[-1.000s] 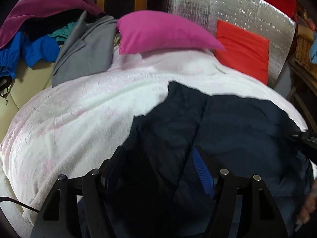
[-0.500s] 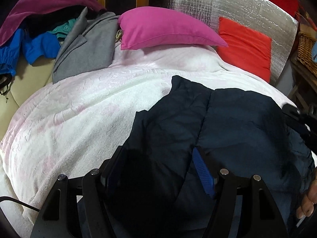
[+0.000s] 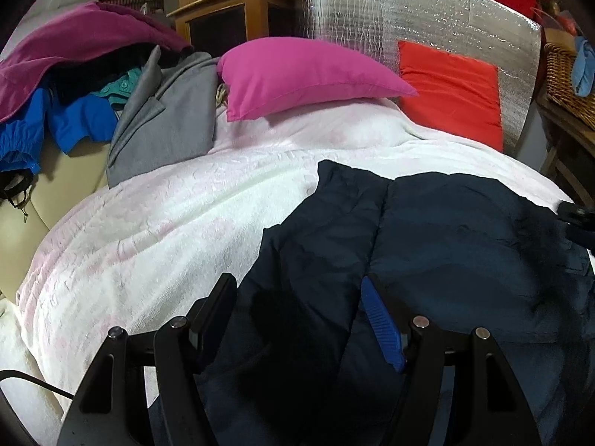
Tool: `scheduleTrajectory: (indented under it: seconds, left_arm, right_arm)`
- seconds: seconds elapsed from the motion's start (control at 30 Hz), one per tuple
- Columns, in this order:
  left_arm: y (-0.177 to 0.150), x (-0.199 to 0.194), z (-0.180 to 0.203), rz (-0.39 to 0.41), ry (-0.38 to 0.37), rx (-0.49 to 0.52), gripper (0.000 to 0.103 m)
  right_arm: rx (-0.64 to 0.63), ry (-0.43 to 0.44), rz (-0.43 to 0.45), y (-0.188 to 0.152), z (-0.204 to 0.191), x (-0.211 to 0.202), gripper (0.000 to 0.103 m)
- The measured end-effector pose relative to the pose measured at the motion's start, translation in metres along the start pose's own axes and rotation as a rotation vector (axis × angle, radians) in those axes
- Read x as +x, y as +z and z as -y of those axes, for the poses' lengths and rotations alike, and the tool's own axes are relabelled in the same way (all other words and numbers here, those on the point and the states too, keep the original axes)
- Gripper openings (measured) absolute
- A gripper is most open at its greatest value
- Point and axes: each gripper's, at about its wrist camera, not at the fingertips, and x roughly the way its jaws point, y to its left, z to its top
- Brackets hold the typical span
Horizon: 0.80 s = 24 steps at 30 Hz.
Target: Fold large clothes
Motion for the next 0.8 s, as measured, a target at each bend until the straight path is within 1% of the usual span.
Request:
scheduleTrajectory:
  seconds: [0.1,0.17,0.23,0.27,0.3,0.33,0.37,0.43,0.53,0.63,0.7,0.73,0.8]
  left_arm:
    - [0.0,-0.001,0.0,0.009,0.002,0.005,0.07]
    - [0.0,-0.002,0.001,0.012,-0.001,0.001,0.07]
    - [0.0,-0.002,0.002,0.016,-0.001,-0.001,0.07]
    - [0.0,-0.002,0.003,0.018,0.0,-0.001,0.07]
    - [0.0,-0.002,0.004,0.018,-0.002,-0.001,0.07]
    - [-0.001,-0.002,0.005,0.018,-0.004,-0.001,0.07]
    - [-0.001,-0.002,0.005,0.018,-0.006,0.0,0.07]
    - [-0.002,-0.001,0.008,0.018,-0.004,0.006,0.07]
    - [-0.002,-0.001,0.01,0.015,-0.008,0.007,0.07]
    - [-0.003,-0.004,0.011,0.016,-0.02,-0.003,0.07]
    - [-0.003,-0.007,0.012,0.025,-0.022,0.002,0.07]
    - [-0.004,-0.009,0.013,0.028,-0.022,0.004,0.07]
    - [-0.005,-0.011,0.015,0.033,-0.028,0.006,0.07]
  right_arm:
    - [0.056,-0.082,0.026,0.007,0.034,-0.018,0.041]
    - [0.087,-0.121,0.027,0.009,0.053,-0.021,0.041]
    - [0.106,-0.188,0.008,0.009,0.071,-0.014,0.041]
    - [0.119,-0.221,-0.022,0.007,0.082,-0.004,0.041]
    - [0.146,-0.227,-0.071,0.004,0.094,0.01,0.042]
    - [0.169,-0.209,-0.1,0.001,0.104,0.018,0.042]
    - [0.192,-0.188,-0.103,-0.002,0.112,0.025,0.042]
    - [0.189,-0.19,-0.099,0.001,0.112,0.024,0.042]
    - [0.158,-0.206,-0.086,0.004,0.102,0.017,0.045]
    - [0.15,-0.188,-0.067,0.005,0.098,0.003,0.045]
    - [0.138,-0.175,-0.04,0.002,0.094,-0.012,0.045]
    - [0.132,-0.173,-0.03,0.001,0.092,-0.019,0.046]
    - [0.13,-0.171,-0.025,-0.002,0.091,-0.031,0.052]
